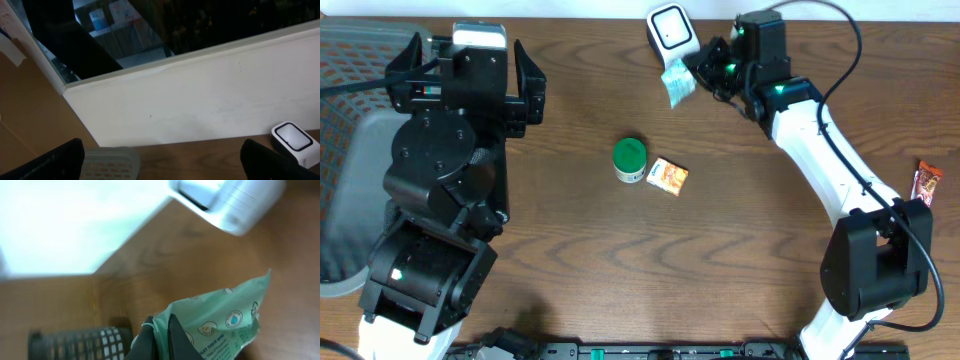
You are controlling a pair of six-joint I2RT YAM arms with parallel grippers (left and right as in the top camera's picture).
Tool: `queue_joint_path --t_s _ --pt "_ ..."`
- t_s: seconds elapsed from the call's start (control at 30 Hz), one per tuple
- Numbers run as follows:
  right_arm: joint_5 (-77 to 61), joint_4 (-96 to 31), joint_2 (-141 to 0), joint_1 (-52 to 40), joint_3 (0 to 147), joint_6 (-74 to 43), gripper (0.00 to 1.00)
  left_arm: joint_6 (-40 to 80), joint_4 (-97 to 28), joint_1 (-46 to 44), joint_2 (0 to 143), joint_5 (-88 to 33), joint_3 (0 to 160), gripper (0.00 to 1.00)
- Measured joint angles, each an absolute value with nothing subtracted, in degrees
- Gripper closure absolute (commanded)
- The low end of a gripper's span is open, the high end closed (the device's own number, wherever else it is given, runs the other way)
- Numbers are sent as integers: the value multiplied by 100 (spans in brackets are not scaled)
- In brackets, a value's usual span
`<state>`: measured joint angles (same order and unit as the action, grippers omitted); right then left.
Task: Scan the item barcode
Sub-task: 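Lift the wipes pack and hold it against the scanner window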
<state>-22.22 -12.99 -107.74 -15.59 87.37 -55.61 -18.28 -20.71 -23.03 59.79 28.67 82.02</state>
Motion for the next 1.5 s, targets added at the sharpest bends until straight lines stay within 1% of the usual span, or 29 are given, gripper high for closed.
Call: queue_joint_path --t_s 0.1,0.2,0.4,0.53,0.67,0.77,0.9,1.03,1.13,1.27,1.5 --pt "-2458 -945 -10774 -1463 8737 -4993 99 -1826 -2069 -2303 5979 2867 8202 0" --pt "-2558 -464 -10805 -1352 8737 -4698 99 -1826 -2069 -2303 5979 2869 8202 0" --pt "-2659 1382 -11249 -1260 8746 -4469 99 -1826 -2067 -2303 5979 2867 8202 0" --pt "-2720 2617 -11806 -1264 8753 -4685 99 -1826 -2069 -2303 5979 2867 8202 0" --pt "-2729 4322 -12623 -1256 8744 -5061 99 -1828 -2069 -2303 5979 2867 8202 0" --pt "-2722 5336 -13194 -1212 8746 -5336 99 -1828 -2073 -2303 5979 2869 8202 0" --pt "-2591 6003 -13767 -1098 8746 -5725 99 -1828 -2069 -2303 5979 2867 8202 0" --pt "-2436 6300 -14116 -963 8746 -5959 99 -1828 -2071 -2303 5979 2867 8202 0" --pt "-2383 6270 -14138 -908 8746 -6014 99 -1828 -2069 -2303 5979 2867 8200 0" --pt "-2381 6036 -14138 -908 8750 -6016 99 -1828 -2071 -2303 5979 2867 8202 0" --pt "-2515 5199 -14138 -921 8761 -5859 99 -1828 -2071 -2303 5979 2867 8202 0"
